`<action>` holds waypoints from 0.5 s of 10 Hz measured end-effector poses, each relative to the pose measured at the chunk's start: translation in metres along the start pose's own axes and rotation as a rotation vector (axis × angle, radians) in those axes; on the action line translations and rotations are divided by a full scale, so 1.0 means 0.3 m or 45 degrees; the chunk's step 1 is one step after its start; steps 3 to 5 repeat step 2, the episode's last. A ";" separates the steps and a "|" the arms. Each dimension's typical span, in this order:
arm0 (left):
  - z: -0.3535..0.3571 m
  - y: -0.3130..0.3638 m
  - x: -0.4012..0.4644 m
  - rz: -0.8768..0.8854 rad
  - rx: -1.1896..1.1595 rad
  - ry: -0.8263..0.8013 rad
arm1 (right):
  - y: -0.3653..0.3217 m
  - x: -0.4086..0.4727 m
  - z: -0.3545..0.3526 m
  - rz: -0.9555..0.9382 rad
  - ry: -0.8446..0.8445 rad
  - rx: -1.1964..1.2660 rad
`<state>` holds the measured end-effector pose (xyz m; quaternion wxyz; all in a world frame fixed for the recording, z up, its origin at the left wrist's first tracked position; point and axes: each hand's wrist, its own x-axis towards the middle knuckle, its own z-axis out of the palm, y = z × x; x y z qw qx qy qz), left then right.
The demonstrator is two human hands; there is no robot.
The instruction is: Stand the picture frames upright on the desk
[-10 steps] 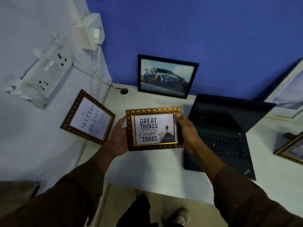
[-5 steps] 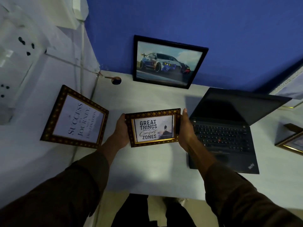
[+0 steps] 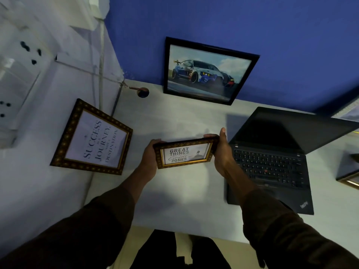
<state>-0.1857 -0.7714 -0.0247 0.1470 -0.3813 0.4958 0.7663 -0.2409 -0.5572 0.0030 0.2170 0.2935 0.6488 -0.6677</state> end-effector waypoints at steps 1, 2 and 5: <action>-0.006 0.000 -0.017 0.056 0.077 0.061 | -0.025 -0.016 -0.018 -0.091 0.019 -0.155; -0.030 0.015 -0.027 0.168 0.022 0.140 | -0.048 -0.026 -0.058 -0.300 0.071 -0.295; -0.030 0.015 -0.027 0.168 0.022 0.140 | -0.048 -0.026 -0.058 -0.300 0.071 -0.295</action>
